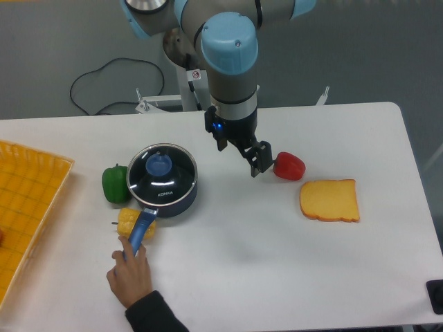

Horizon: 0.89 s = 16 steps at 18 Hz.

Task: Open the lid

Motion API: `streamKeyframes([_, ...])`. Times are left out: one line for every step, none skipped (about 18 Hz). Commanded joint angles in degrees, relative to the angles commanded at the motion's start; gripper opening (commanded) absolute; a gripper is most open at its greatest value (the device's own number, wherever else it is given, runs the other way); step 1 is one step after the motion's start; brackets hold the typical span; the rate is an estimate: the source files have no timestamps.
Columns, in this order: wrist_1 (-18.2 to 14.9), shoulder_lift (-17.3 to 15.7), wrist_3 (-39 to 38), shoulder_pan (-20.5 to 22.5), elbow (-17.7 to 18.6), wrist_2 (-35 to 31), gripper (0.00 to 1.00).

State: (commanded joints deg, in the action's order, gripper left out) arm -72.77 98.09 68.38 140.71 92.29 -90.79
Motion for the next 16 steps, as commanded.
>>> streamKeyframes([0.2, -0.1, 0.0, 0.0, 0.0, 0.0, 1.0])
streamKeyframes([0.1, 0.0, 0.0, 0.0, -0.2, 0.2, 1.0])
streamKeyframes([0.0, 0.0, 0.0, 0.0, -0.1, 0.4, 1.0])
streamKeyframes([0.0, -0.1, 0.0, 0.0, 0.0, 0.4, 1.0])
streamKeyframes([-0.1, -0.1, 0.0, -0.1, 0.0, 0.5, 1.0])
streamKeyframes([0.1, -0.1, -0.3, -0.1, 0.3, 1.0, 1.0])
streamKeyframes([0.5, -0.1, -0.3, -0.1, 1.5, 1.2, 1.0])
streamKeyframes([0.8, -0.2, -0.4, -0.1, 2.2, 1.2, 1.0])
streamKeyframes([0.9, -0.1, -0.5, -0.1, 2.5, 1.2, 1.0])
streamKeyframes([1.0, -0.2, -0.6, -0.1, 3.1, 1.1, 1.0])
streamKeyframes([1.0, -0.2, -0.5, -0.2, 3.4, 0.9, 1.0])
streamKeyframes([0.9, -0.1, -0.5, -0.2, 3.4, 0.6, 1.0])
streamKeyframes([0.9, -0.3, -0.4, -0.2, 3.7, 0.7, 1.0])
streamKeyframes([1.0, -0.4, -0.1, -0.1, 4.2, 1.1, 1.0])
streamKeyframes([0.9, -0.4, -0.2, -0.2, 4.3, 1.1, 1.0])
streamKeyframes([0.9, -0.2, -0.5, -0.3, 4.3, 1.1, 1.0])
